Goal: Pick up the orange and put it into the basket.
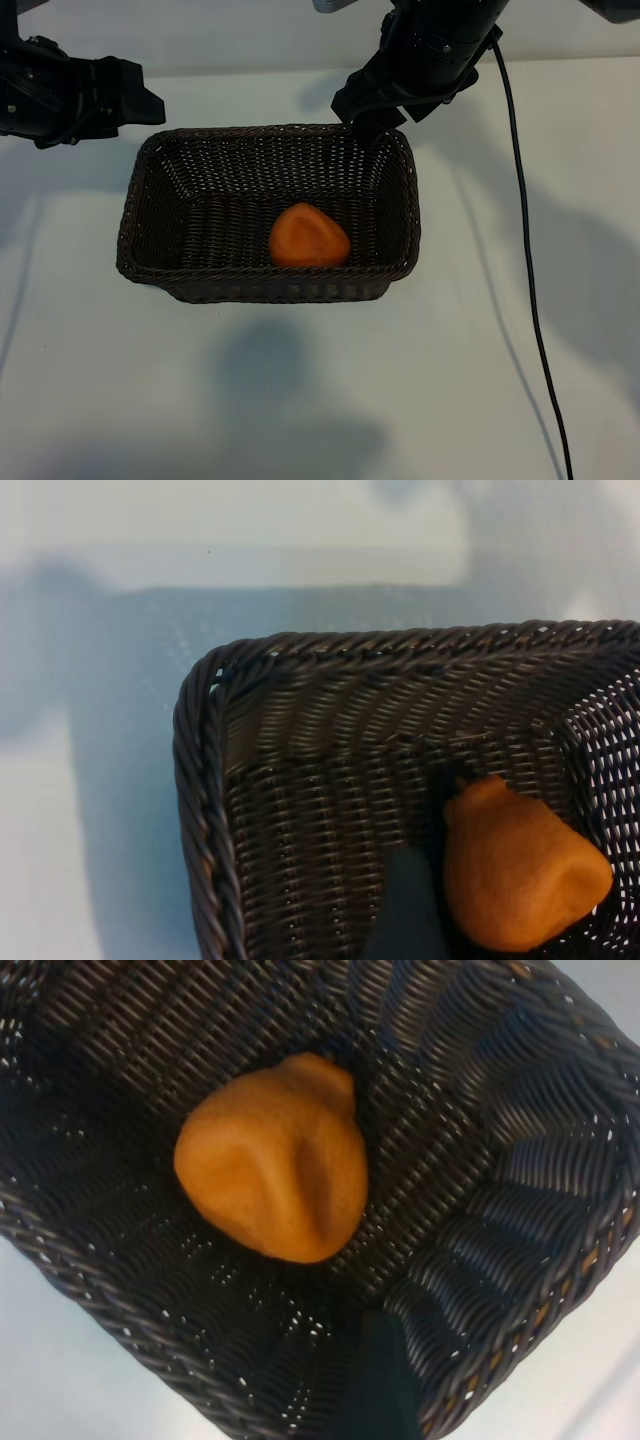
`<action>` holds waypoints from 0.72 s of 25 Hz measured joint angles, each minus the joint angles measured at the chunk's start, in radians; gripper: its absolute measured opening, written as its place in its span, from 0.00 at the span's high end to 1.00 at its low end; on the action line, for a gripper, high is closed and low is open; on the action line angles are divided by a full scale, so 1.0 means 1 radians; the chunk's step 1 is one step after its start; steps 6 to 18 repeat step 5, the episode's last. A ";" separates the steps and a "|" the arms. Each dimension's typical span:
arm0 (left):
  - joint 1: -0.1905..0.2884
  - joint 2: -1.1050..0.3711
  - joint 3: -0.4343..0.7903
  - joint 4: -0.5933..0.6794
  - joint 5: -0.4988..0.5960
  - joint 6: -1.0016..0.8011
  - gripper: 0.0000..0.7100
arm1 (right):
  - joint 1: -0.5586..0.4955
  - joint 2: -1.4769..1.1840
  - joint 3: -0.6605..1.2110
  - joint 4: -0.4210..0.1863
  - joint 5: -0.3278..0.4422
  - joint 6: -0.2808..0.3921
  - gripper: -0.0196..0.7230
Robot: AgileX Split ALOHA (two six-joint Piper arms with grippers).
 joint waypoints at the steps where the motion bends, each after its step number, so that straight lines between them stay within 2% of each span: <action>1: 0.000 0.000 0.000 0.000 0.000 0.000 0.17 | 0.000 0.000 0.000 0.000 0.000 0.000 0.17; 18: 0.000 0.000 0.000 0.000 -0.004 0.000 0.17 | 0.000 0.000 0.000 0.000 0.000 0.000 0.17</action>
